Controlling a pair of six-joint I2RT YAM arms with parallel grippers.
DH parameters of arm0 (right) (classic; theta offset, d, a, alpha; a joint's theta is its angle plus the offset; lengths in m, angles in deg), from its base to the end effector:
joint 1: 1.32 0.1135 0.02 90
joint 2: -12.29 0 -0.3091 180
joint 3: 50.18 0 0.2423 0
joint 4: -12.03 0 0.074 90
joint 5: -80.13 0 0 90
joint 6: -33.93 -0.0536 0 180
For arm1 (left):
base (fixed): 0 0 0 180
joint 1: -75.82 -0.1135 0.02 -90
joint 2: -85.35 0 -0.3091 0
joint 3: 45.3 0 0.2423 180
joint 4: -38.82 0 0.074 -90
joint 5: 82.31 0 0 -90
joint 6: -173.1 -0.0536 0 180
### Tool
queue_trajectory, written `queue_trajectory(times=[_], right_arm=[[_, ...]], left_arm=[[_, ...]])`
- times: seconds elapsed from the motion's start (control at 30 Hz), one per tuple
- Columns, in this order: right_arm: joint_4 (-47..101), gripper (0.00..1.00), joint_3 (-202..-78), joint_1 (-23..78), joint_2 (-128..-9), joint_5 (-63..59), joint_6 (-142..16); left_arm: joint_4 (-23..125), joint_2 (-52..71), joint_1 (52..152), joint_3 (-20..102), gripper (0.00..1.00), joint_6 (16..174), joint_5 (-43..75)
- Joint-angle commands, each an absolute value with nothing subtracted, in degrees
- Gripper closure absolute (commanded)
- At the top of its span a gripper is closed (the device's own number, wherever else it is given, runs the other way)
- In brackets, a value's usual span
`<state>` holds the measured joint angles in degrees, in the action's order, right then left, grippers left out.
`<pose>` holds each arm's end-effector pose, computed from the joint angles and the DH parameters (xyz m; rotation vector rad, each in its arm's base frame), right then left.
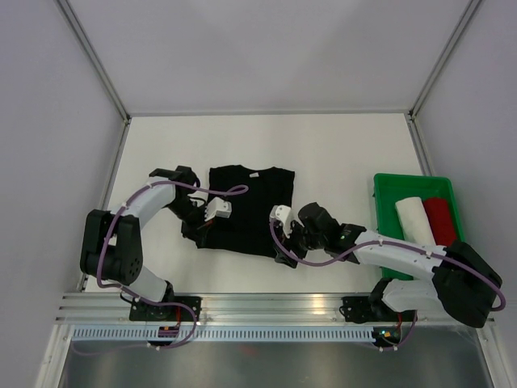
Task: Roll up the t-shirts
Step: Roll the tshirt
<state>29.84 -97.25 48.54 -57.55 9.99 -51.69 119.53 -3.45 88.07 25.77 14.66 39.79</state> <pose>0.1352 0.1886 0.2290 -1.2413 2.0077 0.7984 0.2156 -0.0760 0.2306 1.8230 2.2409 -0.8333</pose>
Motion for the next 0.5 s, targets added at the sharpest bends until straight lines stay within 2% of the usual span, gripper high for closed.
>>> queue_trajectory(times=[0.0,0.13,0.2,0.23,0.3,0.4,0.47], right_arm=[[28.74,0.27,-100.81,49.39,-60.64,5.42,-55.89],[28.22,0.29,-101.09,50.18,-64.16,4.55,-59.23],[28.39,0.37,-101.70,50.27,-66.79,3.67,-60.11],[29.00,0.56,-102.05,50.27,-67.59,3.23,-60.81],[30.41,0.80,-103.80,50.18,-69.44,3.40,-61.26],[33.75,0.99,-105.04,50.18,-69.19,7.34,-60.12],[34.10,1.00,-104.43,50.18,-67.44,13.57,-60.64]], left_arm=[[121.10,-3.07,87.16,26.96,0.98,12.35,42.41],[121.19,-3.07,86.01,26.44,0.98,11.47,42.49],[121.45,-3.07,85.22,26.09,0.98,11.03,42.76],[121.71,-2.98,85.13,26.00,0.98,11.03,42.76],[122.24,-2.72,85.05,25.74,0.98,10.68,42.94],[123.99,-1.93,85.04,24.95,0.98,10.24,42.85],[125.83,-0.44,85.05,24.33,0.98,9.54,42.85]])
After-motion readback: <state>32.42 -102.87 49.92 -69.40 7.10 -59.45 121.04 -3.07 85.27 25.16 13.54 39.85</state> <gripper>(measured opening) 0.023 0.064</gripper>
